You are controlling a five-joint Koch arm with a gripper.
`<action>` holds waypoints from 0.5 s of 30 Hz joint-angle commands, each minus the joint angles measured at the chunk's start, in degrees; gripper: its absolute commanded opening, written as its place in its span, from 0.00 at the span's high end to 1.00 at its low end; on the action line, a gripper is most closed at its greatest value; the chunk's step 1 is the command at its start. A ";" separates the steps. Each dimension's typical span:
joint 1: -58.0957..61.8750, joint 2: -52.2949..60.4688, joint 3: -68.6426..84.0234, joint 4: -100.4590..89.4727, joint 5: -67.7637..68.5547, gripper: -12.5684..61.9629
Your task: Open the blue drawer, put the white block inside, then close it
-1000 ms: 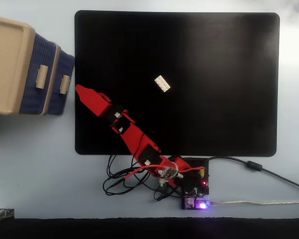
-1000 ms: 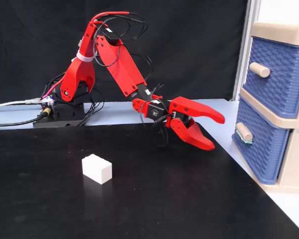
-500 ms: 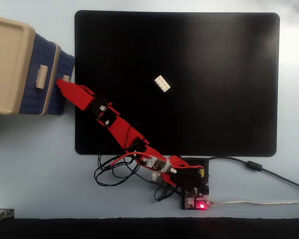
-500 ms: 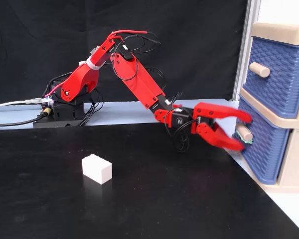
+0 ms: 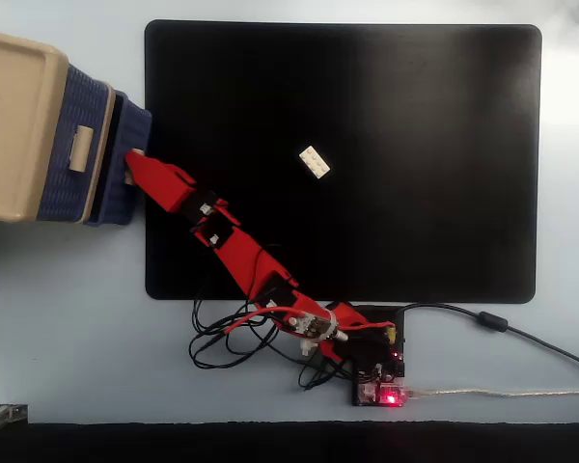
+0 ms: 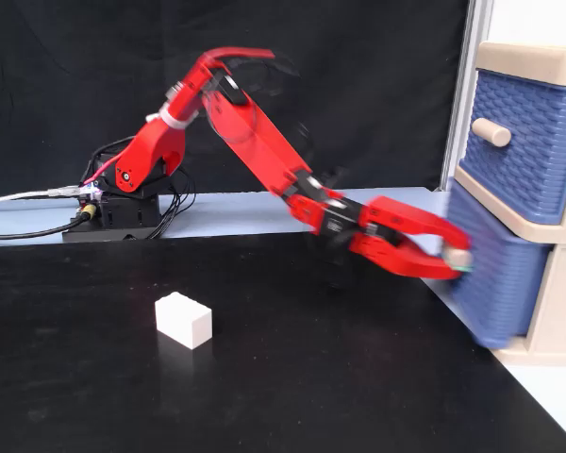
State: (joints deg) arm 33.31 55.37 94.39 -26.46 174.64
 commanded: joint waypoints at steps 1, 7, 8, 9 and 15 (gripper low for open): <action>1.14 8.96 6.68 -0.09 0.00 0.94; 5.19 23.20 30.23 -0.62 -0.18 0.94; 5.71 23.64 31.38 -0.53 -0.18 0.94; 5.98 23.73 31.55 -0.53 -0.09 0.94; 6.86 23.91 25.66 2.11 -1.93 0.40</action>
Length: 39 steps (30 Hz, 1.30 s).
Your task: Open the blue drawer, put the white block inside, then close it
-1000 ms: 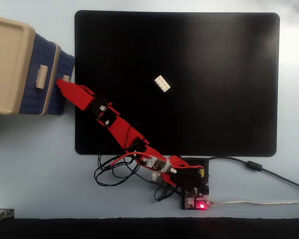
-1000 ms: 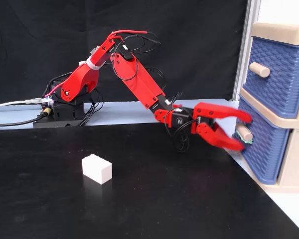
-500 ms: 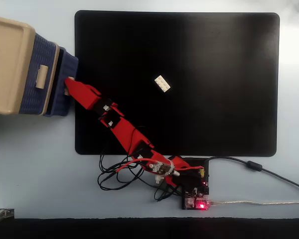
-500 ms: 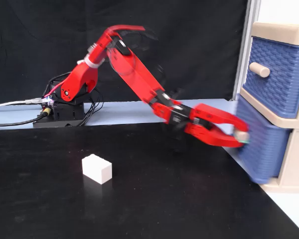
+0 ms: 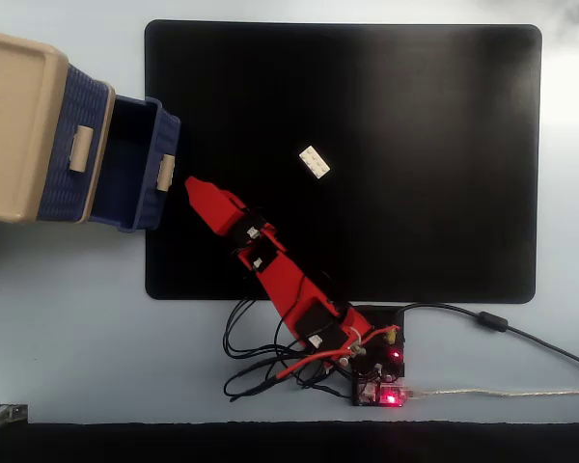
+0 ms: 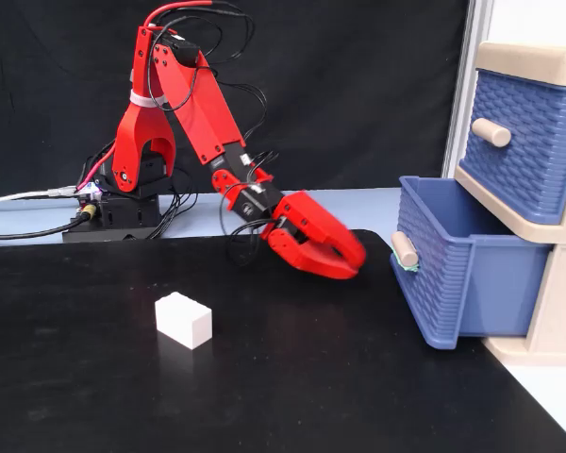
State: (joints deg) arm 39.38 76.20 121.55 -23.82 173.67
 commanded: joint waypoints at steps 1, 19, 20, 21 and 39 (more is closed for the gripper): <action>1.41 4.39 -1.67 1.32 -2.64 0.39; 26.72 22.06 -31.46 95.89 -87.01 0.39; 28.21 20.48 -31.55 94.48 -88.95 0.39; 29.18 18.90 -31.73 92.81 -90.35 0.39; 34.63 5.89 -31.82 77.78 -101.51 0.39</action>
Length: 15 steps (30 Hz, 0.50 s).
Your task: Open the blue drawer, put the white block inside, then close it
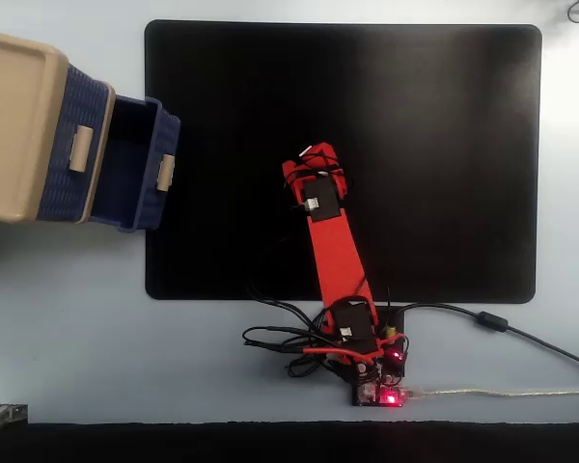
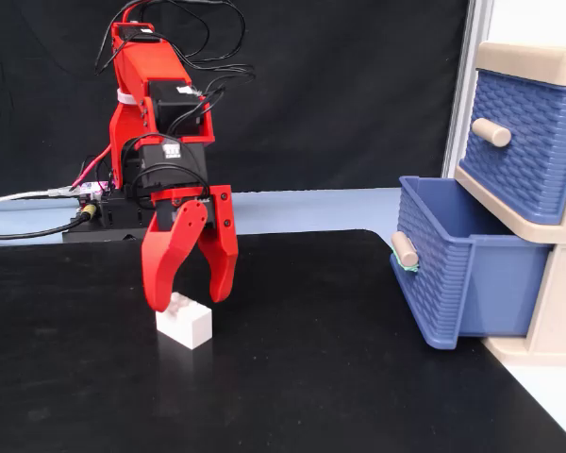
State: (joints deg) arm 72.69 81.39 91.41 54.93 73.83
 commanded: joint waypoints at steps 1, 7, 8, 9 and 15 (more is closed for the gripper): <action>1.85 0.26 -1.67 -1.41 -2.20 0.39; 2.99 -4.83 -1.49 -6.77 -2.81 0.47; 3.08 -5.71 -1.49 -7.82 -2.81 0.53; 3.60 -6.42 -1.41 -8.79 -2.81 0.61; 7.21 -5.36 -1.23 -10.63 -2.99 0.94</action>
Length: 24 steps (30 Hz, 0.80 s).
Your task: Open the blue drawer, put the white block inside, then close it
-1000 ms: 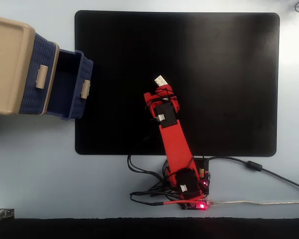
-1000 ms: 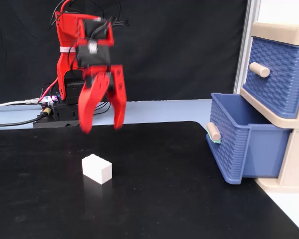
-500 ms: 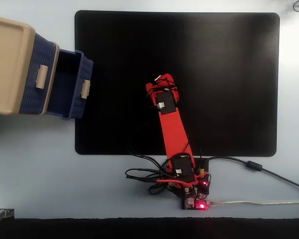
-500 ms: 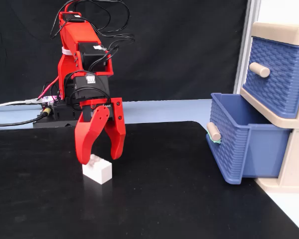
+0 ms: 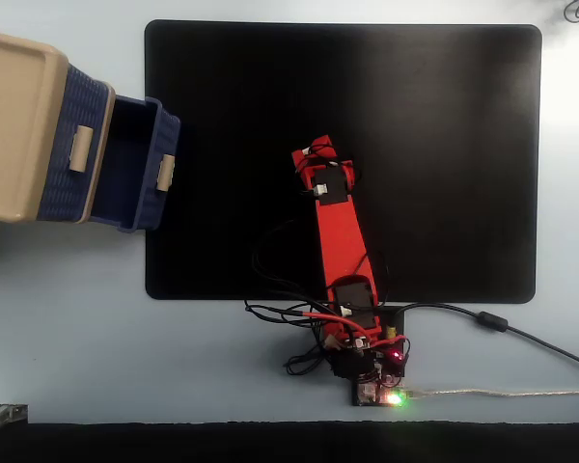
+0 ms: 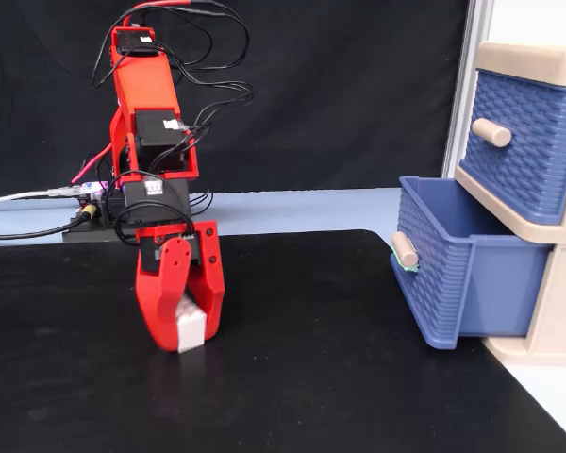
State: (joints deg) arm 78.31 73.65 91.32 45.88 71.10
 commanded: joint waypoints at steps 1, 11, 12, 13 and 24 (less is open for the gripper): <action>1.93 3.43 -1.14 -1.41 -0.53 0.94; 5.10 25.66 -2.81 10.55 13.45 0.94; 4.22 28.04 -3.87 12.13 23.55 0.94; 2.64 29.18 -4.48 13.10 31.38 0.94; -31.20 14.41 -36.21 13.18 84.90 0.94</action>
State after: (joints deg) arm 49.22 90.35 60.29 59.50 147.83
